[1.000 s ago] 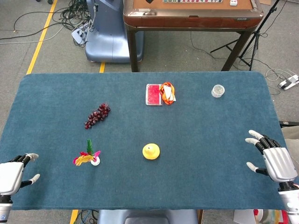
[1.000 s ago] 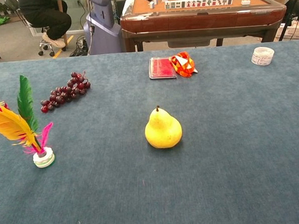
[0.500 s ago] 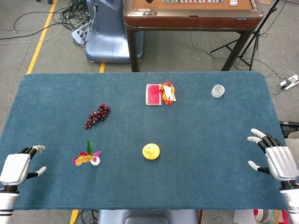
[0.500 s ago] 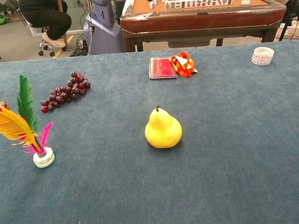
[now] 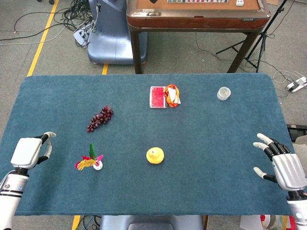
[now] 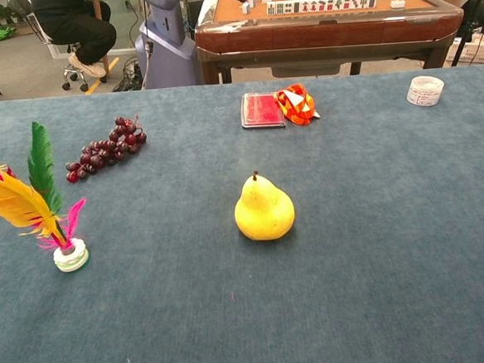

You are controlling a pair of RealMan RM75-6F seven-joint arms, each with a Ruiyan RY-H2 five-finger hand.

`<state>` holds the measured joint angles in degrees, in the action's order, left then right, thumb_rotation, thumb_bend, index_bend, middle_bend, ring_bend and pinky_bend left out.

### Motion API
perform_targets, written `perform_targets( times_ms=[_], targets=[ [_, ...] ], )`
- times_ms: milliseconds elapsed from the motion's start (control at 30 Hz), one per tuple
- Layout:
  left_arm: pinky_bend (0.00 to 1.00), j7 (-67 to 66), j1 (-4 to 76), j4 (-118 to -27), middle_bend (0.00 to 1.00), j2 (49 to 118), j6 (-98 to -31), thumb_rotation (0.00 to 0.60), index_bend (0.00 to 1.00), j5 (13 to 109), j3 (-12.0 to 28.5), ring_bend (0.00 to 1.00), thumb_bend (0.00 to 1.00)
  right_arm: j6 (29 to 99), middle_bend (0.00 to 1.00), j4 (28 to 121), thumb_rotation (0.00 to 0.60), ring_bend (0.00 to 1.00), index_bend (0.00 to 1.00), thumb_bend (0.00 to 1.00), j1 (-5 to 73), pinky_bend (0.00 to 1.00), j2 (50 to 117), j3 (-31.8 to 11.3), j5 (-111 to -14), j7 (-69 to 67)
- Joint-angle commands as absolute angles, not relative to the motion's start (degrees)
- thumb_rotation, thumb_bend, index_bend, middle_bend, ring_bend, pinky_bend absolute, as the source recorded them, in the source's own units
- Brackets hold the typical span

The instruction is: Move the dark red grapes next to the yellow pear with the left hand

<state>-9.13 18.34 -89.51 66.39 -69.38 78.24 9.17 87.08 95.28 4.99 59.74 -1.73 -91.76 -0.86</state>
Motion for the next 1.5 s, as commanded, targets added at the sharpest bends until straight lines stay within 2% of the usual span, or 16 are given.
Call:
perform_targets(
  times_ms=[33, 67, 133, 300, 600, 767, 1067, 1267, 1500],
  targets=[
    [0.97, -9.35, 20.20, -90.25, 0.76, 66.90, -66.64, 0.600, 0.32, 75.22, 10.56, 0.78, 0.48, 87.12, 0.17, 95.21, 0.600, 0.17, 0.29, 0.07, 4.95, 0.31, 59.81, -1.80, -91.73, -0.99],
    [0.99, -9.15, 20.85, -90.57, 0.84, 66.86, -65.49, 0.600, 0.32, 74.20, 10.94, 0.83, 0.49, 87.06, 0.17, 95.17, 0.600, 0.17, 0.29, 0.07, 4.97, 0.31, 59.79, -1.82, -91.69, -1.11],
    [1.00, -8.45, 22.43, -90.89, 0.93, 66.71, -62.43, 0.600, 0.32, 71.81, 11.67, 0.89, 0.50, 86.95, 0.17, 95.09, 0.600, 0.17, 0.29, 0.07, 5.01, 0.31, 59.75, -1.85, -91.64, -1.38],
    [1.00, -9.33, 26.14, -89.26, 0.99, 67.40, -56.53, 0.600, 0.28, 66.27, 12.93, 0.94, 0.52, 87.21, 0.17, 95.19, 0.600, 0.17, 0.29, 0.08, 4.89, 0.31, 59.51, -1.87, -91.85, -1.66],
    [1.00, -13.02, 31.63, -86.89, 1.00, 69.47, -50.88, 0.600, 0.25, 57.79, 14.15, 0.98, 0.54, 87.06, 0.17, 95.13, 0.600, 0.17, 0.29, 0.09, 4.90, 0.31, 59.26, -1.99, -91.72, -2.28],
    [1.00, -12.26, 34.60, -82.71, 0.97, 71.16, -46.74, 0.600, 0.24, 54.28, 14.50, 0.98, 0.53, 86.79, 0.17, 95.10, 0.600, 0.17, 0.29, 0.09, 4.92, 0.31, 59.16, -1.98, -91.54, -2.56],
    [1.00, -13.40, 39.38, -77.29, 1.00, 73.19, -40.98, 0.600, 0.25, 46.20, 14.40, 1.00, 0.53, 86.26, 0.17, 94.90, 0.600, 0.17, 0.29, 0.10, 5.08, 0.31, 59.18, -2.10, -91.11, -2.96],
    [1.00, -15.07, 42.40, -75.47, 1.00, 74.64, -39.44, 0.600, 0.27, 41.02, 13.79, 1.00, 0.53, 85.92, 0.17, 94.89, 0.600, 0.17, 0.29, 0.11, 5.14, 0.31, 59.23, -2.04, -91.01, -3.04],
    [1.00, -18.96, 46.26, -74.32, 1.00, 76.51, -38.88, 0.600, 0.23, 34.84, 12.10, 1.00, 0.53, 86.04, 0.17, 94.92, 0.600, 0.17, 0.29, 0.11, 5.00, 0.31, 59.00, -2.04, -90.90, -3.67]
  ],
)
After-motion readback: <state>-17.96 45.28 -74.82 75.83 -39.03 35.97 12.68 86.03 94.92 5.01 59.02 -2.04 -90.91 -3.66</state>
